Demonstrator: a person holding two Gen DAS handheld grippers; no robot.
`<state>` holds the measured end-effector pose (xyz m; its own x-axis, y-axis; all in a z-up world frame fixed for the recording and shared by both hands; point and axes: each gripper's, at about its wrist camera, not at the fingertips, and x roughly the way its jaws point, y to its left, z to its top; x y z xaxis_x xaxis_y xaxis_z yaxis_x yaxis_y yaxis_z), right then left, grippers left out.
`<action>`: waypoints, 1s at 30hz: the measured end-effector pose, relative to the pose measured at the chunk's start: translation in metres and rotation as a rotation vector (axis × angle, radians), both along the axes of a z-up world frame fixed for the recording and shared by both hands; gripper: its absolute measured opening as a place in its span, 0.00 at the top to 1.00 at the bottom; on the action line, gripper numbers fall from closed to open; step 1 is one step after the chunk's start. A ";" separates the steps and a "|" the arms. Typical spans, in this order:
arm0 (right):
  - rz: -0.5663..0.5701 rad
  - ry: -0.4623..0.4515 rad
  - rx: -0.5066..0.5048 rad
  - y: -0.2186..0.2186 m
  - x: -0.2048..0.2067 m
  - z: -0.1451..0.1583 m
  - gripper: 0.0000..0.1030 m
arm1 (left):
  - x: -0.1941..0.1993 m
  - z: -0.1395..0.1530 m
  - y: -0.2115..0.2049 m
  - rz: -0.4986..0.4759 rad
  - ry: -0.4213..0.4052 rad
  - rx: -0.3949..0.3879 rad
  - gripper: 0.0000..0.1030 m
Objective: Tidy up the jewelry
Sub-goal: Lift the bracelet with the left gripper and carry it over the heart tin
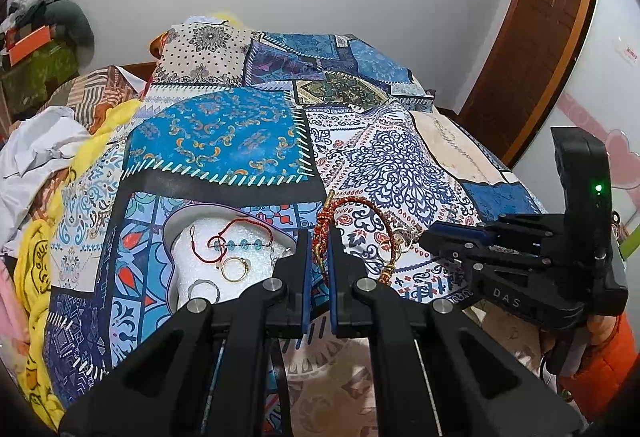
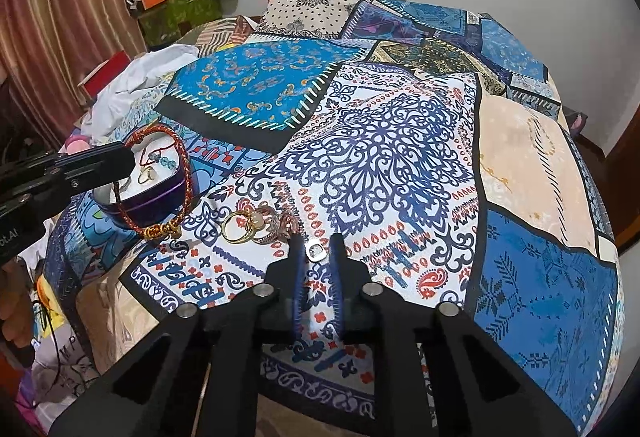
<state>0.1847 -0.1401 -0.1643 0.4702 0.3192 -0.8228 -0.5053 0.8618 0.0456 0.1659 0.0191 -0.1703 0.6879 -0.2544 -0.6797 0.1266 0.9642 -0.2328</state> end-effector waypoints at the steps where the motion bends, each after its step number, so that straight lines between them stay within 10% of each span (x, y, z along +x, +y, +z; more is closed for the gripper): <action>1: 0.000 -0.003 -0.001 0.001 0.000 0.000 0.91 | 0.000 0.000 0.000 0.000 0.000 0.000 0.95; 30: 0.014 -0.168 0.143 0.027 -0.033 0.081 0.91 | -0.038 0.047 0.037 0.084 -0.118 0.015 0.95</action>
